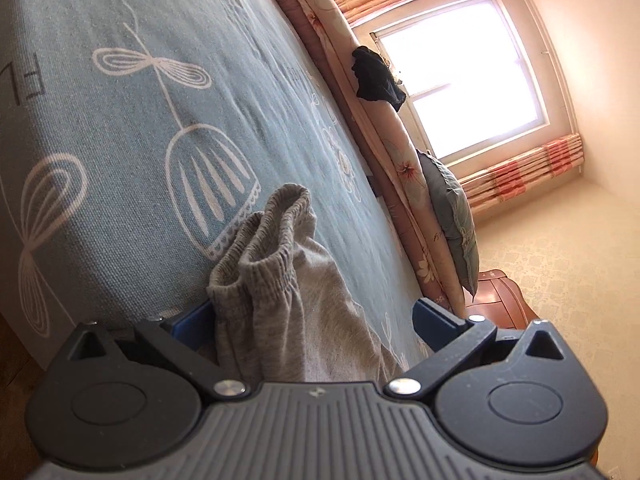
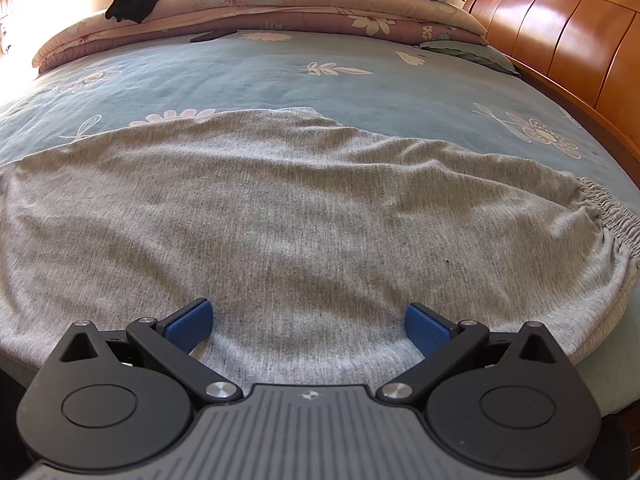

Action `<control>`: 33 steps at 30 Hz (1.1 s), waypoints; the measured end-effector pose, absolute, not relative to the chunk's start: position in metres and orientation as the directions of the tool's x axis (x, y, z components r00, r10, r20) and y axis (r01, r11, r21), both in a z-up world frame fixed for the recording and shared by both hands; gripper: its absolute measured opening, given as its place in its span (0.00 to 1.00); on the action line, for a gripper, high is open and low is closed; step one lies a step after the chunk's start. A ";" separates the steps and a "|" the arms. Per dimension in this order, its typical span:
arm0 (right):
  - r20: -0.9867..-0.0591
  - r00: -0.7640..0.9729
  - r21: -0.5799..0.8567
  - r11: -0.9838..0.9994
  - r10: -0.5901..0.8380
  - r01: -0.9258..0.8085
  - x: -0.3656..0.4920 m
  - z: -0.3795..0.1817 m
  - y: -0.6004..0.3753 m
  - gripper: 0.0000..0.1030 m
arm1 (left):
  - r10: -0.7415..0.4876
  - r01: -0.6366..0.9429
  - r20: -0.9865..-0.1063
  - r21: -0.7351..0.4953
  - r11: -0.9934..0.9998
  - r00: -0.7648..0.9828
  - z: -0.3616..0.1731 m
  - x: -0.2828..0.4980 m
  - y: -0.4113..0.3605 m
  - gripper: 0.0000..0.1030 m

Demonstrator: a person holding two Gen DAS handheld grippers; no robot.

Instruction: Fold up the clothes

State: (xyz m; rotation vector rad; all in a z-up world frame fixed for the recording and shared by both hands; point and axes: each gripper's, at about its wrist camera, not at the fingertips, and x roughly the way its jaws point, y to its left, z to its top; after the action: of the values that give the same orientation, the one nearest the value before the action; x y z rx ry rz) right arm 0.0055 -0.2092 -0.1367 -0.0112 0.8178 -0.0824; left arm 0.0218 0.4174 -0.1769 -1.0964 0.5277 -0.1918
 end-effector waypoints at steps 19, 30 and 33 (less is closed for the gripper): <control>-0.714 0.696 -0.044 0.997 -0.078 0.067 0.010 -0.140 -0.203 1.00 | -0.283 -0.268 -0.520 -0.746 0.609 0.806 -0.157 0.027 0.407 0.47; -0.706 0.705 -0.039 0.998 -0.067 0.056 0.005 -0.140 -0.208 1.00 | -0.212 -0.371 -0.613 -0.680 0.633 0.761 -0.151 0.025 0.404 0.19; -0.706 0.705 -0.039 0.998 -0.065 0.053 0.005 -0.140 -0.209 1.00 | -0.178 -0.407 -0.663 -0.625 0.666 0.727 -0.136 0.030 0.395 0.18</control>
State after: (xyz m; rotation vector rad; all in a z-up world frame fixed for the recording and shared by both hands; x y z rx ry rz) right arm 0.0050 -0.2090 -0.1397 -0.0161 0.7860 -0.0653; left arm 0.0298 0.3947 -0.1363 -0.8529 0.7678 0.1452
